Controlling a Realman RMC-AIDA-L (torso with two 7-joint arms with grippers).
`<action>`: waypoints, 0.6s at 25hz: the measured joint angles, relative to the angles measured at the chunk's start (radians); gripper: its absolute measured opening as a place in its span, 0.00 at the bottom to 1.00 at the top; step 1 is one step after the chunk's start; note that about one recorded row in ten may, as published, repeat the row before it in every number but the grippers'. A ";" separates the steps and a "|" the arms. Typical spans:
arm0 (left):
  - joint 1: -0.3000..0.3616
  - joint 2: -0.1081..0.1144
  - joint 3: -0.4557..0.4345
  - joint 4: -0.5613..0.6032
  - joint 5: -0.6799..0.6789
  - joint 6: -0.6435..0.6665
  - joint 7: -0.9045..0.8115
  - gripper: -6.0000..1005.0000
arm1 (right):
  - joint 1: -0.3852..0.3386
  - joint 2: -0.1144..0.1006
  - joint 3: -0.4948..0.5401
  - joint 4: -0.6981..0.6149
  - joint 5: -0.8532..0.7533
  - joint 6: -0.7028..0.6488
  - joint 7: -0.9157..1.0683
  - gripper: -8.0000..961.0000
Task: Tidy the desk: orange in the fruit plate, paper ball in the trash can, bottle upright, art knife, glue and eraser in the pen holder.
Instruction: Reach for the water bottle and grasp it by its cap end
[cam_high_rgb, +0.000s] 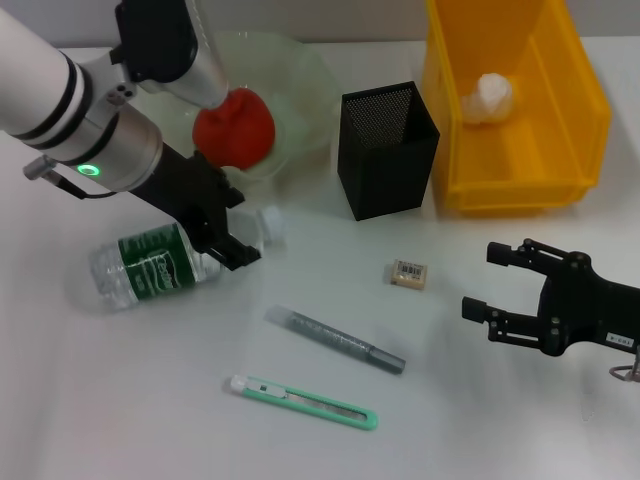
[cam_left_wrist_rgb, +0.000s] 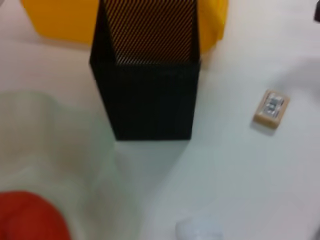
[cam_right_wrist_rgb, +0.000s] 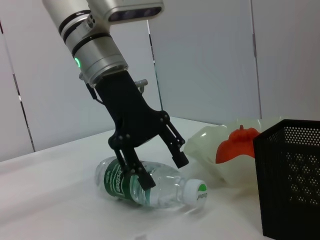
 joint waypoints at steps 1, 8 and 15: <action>0.000 0.000 0.004 0.000 -0.007 -0.002 0.003 0.80 | 0.000 0.000 0.000 0.000 0.000 0.000 0.000 0.84; 0.002 -0.002 0.048 -0.027 -0.044 -0.046 0.021 0.79 | 0.000 0.000 0.000 0.002 0.000 0.000 0.000 0.84; 0.002 -0.004 0.123 -0.076 -0.053 -0.141 0.024 0.79 | 0.000 0.000 0.000 0.004 0.000 0.000 0.000 0.84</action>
